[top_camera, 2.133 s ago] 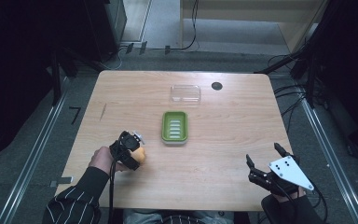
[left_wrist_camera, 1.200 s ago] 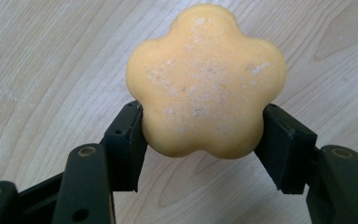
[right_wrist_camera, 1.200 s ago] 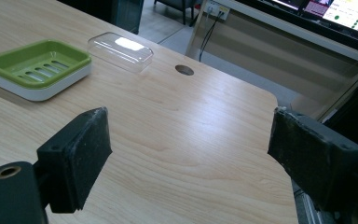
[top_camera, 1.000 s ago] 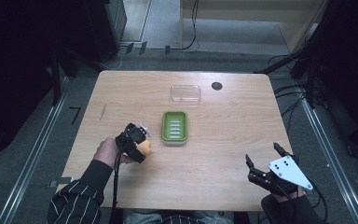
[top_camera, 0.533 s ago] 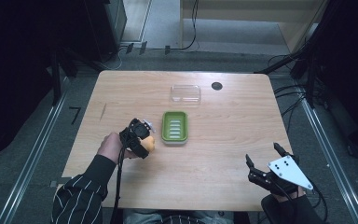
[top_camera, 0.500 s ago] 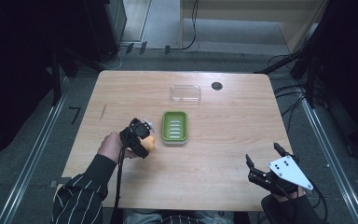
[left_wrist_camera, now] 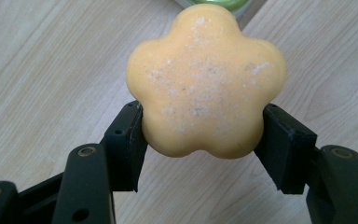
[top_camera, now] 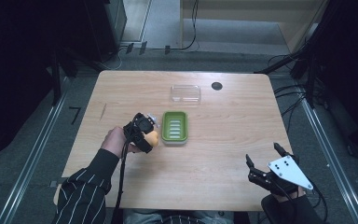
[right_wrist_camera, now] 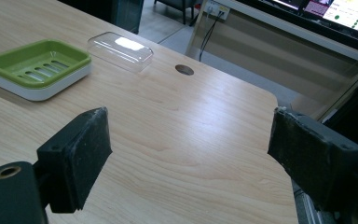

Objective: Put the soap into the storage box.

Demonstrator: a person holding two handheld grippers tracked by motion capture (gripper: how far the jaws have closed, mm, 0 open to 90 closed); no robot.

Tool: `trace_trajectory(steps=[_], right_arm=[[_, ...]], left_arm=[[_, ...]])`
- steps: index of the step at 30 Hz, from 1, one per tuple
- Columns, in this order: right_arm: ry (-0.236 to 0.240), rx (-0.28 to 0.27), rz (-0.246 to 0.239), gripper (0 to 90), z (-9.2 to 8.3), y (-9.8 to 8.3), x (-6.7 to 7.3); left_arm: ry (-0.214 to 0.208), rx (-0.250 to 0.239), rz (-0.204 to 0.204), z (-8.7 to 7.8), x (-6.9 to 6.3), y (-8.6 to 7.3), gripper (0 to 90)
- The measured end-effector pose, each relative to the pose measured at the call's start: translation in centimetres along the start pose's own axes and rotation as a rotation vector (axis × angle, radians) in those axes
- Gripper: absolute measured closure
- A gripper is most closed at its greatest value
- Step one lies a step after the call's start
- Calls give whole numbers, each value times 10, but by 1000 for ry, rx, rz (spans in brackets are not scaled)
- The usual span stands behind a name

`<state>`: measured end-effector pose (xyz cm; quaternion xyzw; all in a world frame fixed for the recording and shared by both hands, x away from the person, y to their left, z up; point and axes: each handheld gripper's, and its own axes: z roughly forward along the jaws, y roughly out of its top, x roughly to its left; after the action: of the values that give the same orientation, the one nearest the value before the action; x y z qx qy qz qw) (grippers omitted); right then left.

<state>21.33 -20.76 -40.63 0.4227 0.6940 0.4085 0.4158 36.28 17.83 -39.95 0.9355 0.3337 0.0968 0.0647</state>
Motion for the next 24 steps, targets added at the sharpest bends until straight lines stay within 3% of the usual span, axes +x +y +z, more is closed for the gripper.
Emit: trace_trajectory(steps=[24], right_arm=[[-3,2,1,133,0,0,0]], left_arm=[[6,-31,32,-6,6,24,396]])
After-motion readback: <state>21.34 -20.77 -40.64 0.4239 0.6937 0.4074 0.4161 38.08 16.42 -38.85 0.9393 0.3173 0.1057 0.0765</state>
